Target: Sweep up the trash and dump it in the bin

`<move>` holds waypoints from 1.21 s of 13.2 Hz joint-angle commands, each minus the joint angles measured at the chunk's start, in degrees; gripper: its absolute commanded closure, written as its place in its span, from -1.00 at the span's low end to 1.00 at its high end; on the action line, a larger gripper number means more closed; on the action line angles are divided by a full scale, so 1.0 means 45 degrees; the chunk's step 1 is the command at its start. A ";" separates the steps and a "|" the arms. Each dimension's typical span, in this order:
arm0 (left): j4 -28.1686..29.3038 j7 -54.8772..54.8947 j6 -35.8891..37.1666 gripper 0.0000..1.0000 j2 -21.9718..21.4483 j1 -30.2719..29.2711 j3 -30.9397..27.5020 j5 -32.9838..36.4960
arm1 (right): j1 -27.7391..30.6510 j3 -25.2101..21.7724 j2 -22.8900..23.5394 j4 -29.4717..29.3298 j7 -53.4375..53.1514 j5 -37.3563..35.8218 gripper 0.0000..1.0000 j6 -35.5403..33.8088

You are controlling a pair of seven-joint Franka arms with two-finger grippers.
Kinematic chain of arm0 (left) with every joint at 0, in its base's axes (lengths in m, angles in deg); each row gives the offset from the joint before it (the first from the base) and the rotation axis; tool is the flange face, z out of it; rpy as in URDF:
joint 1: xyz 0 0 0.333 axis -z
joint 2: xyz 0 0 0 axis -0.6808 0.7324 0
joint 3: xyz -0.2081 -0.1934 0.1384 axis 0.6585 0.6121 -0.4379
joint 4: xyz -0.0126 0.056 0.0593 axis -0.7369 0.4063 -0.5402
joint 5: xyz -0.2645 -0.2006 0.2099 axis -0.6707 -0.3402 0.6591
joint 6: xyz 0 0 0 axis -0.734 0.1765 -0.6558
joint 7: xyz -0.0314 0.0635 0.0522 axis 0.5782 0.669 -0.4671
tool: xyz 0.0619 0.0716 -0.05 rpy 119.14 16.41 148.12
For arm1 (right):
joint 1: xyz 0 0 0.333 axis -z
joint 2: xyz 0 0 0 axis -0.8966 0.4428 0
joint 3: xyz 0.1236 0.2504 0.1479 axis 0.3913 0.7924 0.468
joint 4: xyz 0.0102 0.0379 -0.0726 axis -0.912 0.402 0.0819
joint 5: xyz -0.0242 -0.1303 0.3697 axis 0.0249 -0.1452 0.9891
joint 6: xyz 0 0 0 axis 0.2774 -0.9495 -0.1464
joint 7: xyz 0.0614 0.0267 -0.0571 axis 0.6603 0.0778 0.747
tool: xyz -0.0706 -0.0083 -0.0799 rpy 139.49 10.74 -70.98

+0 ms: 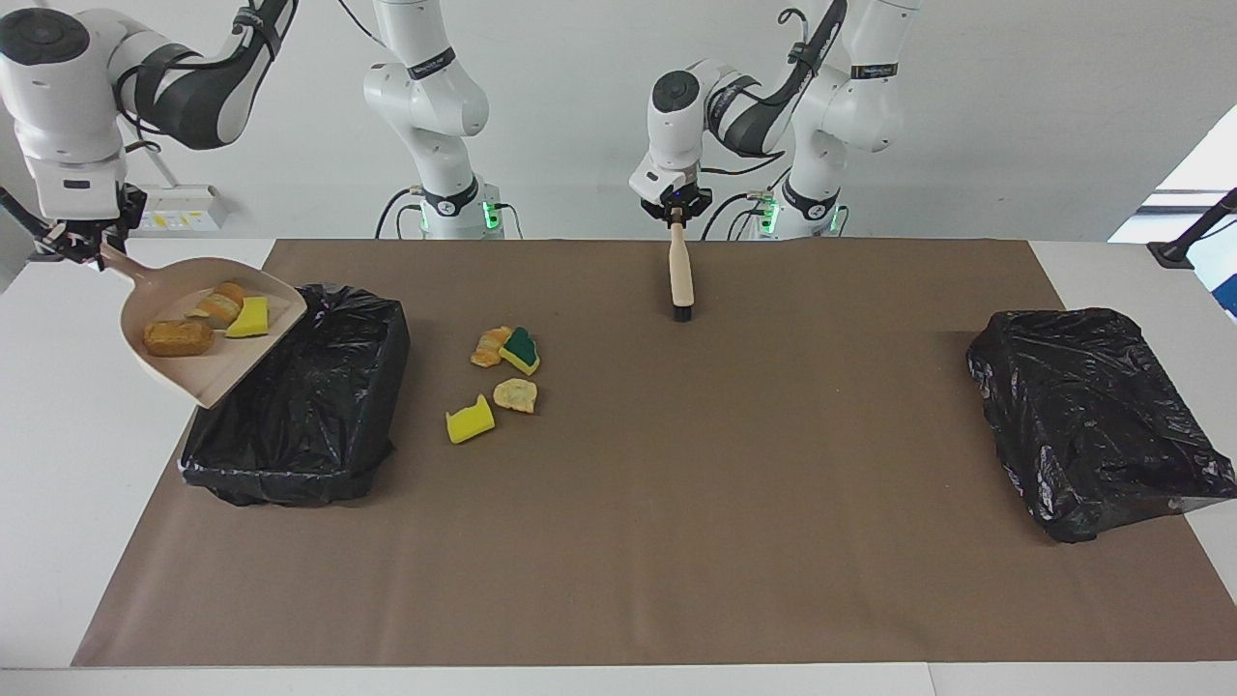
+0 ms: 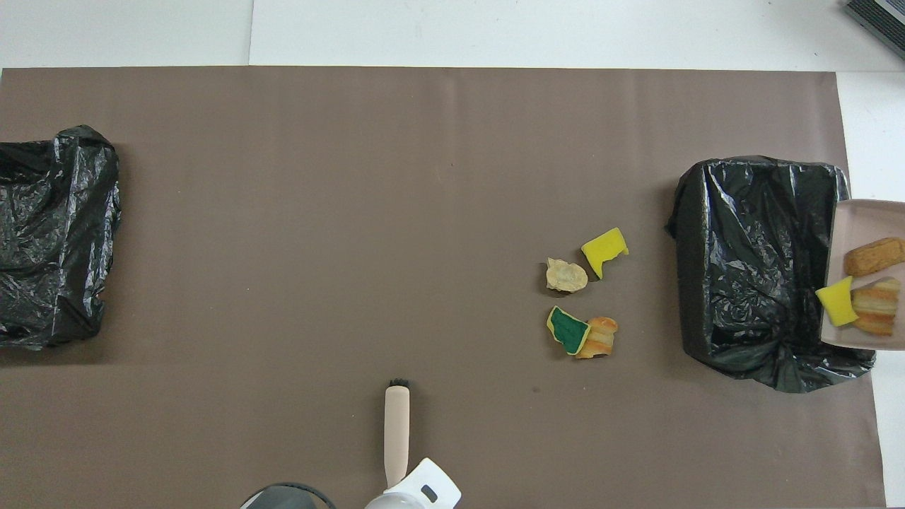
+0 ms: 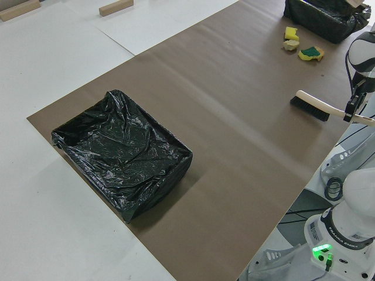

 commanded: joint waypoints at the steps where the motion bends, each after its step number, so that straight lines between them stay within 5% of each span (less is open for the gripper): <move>1: 0.0307 0.0356 -0.0272 0.31 -0.0150 0.0038 -0.0132 -0.0311 | -0.0041 0.0183 -0.0003 -0.0205 0.0083 -0.0705 1.00 -0.0068; 3: 0.0191 0.0669 -0.0195 0.21 -0.0014 -0.0001 -0.0171 -0.0292 | -0.0060 0.0242 -0.0003 -0.0205 0.0083 -0.1075 1.00 -0.0107; 4: -0.0139 0.0708 -0.0097 -0.04 0.0277 -0.0233 -0.0191 -0.0291 | -0.0060 0.0242 -0.0003 -0.0205 0.0122 -0.1155 1.00 -0.0127; 6: -0.1347 0.1485 0.0447 -1.00 0.0883 -0.1051 -0.0210 -0.0040 | -0.0041 0.0242 -0.0081 -0.0244 0.0200 -0.1253 1.00 -0.0360; 12: -0.4334 0.4898 0.2164 -1.00 0.0691 -0.4777 -0.0250 0.2169 | -0.0509 0.0417 -0.0412 -0.1141 0.0689 -0.2210 1.00 -0.1630; 16: -0.7228 0.8202 0.3888 -1.00 0.0924 -0.7222 -0.0250 0.3260 | -0.0509 0.1859 -0.0570 -0.2137 -0.1274 -0.1004 1.00 -0.3773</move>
